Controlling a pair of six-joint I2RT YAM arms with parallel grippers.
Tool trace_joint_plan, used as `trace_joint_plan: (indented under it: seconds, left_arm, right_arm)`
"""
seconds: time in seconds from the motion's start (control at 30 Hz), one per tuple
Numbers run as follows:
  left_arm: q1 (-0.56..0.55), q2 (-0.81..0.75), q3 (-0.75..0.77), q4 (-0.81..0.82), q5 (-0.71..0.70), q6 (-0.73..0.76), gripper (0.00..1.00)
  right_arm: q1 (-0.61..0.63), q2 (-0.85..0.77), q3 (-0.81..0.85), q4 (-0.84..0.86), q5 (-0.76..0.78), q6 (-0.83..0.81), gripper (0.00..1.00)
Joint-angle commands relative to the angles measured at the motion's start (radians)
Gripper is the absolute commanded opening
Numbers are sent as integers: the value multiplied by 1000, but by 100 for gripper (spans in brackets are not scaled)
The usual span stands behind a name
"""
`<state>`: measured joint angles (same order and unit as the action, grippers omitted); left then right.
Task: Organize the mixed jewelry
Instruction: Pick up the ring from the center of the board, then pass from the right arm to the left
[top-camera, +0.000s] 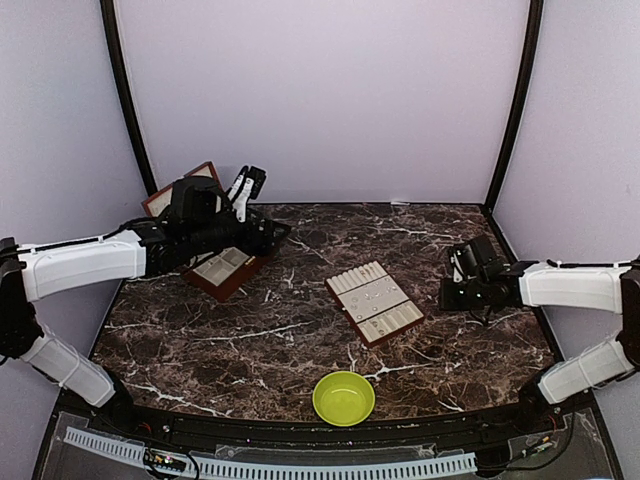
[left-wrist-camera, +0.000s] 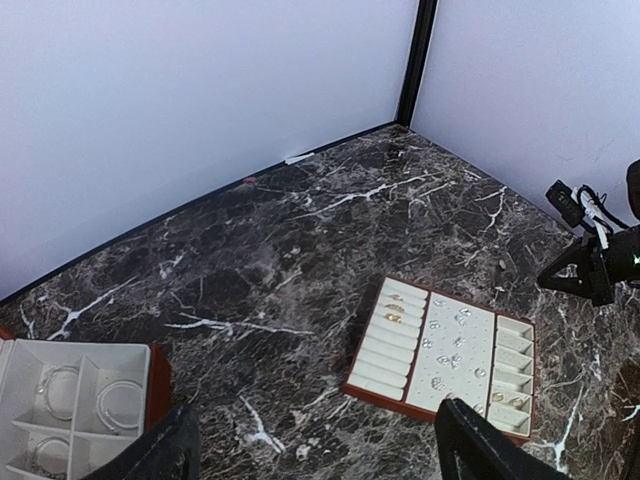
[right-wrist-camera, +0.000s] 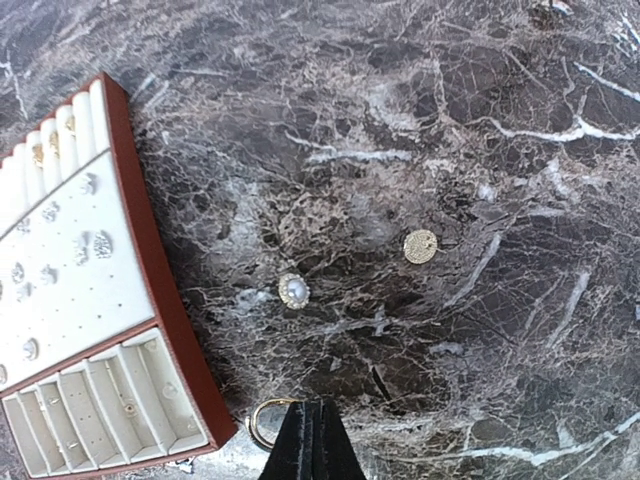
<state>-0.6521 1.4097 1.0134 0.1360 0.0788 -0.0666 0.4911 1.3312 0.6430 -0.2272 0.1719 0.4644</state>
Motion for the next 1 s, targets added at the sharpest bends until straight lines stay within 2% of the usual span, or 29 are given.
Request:
trace_joint_plan:
  seconds: [0.0, 0.2, 0.33, 0.5, 0.73, 0.97]
  left_arm:
    - [-73, 24, -1, 122, -97, -73, 84]
    - [-142, 125, 16, 250, -88, -205, 82]
    - [-197, 218, 66, 260, -28, -268, 81]
    - [-270, 291, 120, 304, 24, -319, 80]
    - [-311, 379, 165, 354, 79, -387, 79]
    - [-323, 429, 214, 348, 105, -403, 64]
  right_arm:
    - [8, -78, -38, 95, -15, -6, 0]
    - [22, -183, -106, 253, -115, 9, 0]
    - [60, -224, -143, 367, -153, 31, 0]
    - [124, -202, -141, 443, -154, 23, 0]
    - [192, -170, -111, 522, -167, 0, 0]
    - [236, -141, -101, 576, -166, -21, 0]
